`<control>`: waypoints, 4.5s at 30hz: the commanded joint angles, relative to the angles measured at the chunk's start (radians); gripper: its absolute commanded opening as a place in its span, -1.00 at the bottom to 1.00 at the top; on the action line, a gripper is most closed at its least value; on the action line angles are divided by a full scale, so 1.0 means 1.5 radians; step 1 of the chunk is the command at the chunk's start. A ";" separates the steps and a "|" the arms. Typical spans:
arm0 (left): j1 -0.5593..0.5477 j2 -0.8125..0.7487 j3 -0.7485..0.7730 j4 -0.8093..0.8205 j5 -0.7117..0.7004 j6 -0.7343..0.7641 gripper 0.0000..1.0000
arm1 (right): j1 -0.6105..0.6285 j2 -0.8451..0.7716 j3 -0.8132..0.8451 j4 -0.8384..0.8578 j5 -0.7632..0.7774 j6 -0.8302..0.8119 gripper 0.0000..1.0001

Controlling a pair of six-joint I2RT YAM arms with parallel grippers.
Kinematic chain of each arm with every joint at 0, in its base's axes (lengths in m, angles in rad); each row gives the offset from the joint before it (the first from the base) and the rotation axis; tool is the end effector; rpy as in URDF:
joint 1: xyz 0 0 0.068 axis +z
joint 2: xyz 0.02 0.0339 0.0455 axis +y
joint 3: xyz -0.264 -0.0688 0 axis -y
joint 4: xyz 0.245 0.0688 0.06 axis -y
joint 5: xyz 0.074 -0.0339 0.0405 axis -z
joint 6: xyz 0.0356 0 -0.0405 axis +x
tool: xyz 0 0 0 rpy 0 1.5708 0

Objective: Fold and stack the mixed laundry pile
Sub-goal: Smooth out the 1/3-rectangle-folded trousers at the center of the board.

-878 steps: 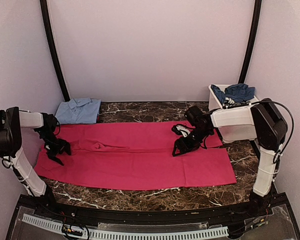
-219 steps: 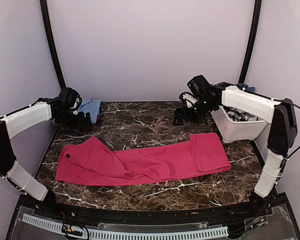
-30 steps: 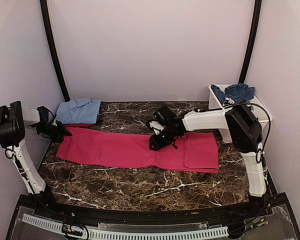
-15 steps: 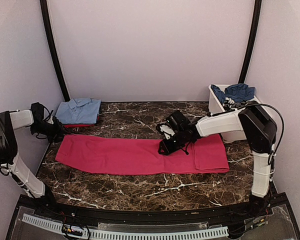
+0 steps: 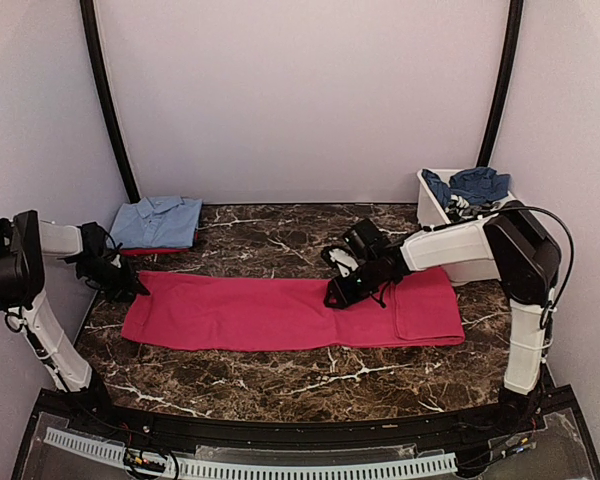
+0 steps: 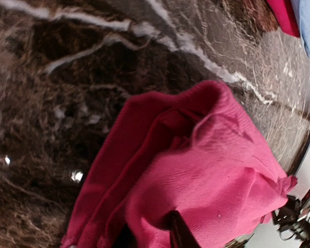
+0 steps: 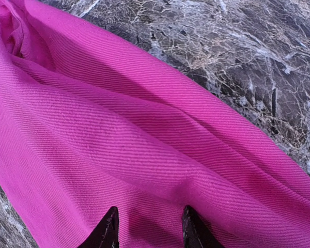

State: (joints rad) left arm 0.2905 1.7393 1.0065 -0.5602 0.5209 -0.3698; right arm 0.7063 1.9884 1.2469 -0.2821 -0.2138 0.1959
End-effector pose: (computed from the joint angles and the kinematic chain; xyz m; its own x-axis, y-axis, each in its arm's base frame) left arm 0.3071 0.0733 0.1536 -0.8166 -0.5713 -0.0827 -0.4427 0.7117 -0.5453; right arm 0.3031 0.2685 0.1407 -0.7771 -0.4129 -0.4751 -0.5780 0.7668 0.2790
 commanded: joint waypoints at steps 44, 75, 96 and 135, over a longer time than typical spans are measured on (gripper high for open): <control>0.054 -0.205 0.002 -0.100 -0.069 -0.145 0.75 | 0.226 0.054 0.311 -0.115 0.055 -0.124 0.18; 0.017 -0.166 -0.152 0.017 -0.019 -0.278 -0.66 | 0.259 0.019 0.116 -0.066 0.140 -0.131 0.38; -0.033 -0.160 0.115 0.203 0.184 -0.209 -1.00 | 0.235 0.012 0.156 -0.060 0.355 -0.131 -0.73; -0.020 -0.484 -0.144 -0.137 -0.027 -0.209 0.60 | 0.236 -0.183 -0.107 -0.096 0.025 -0.075 0.41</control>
State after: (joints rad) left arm 0.2523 1.1042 0.7528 -0.6876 0.5152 -0.7265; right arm 1.0523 1.8179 1.0851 -0.3710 -0.0818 0.0696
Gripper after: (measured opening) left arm 0.673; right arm 0.554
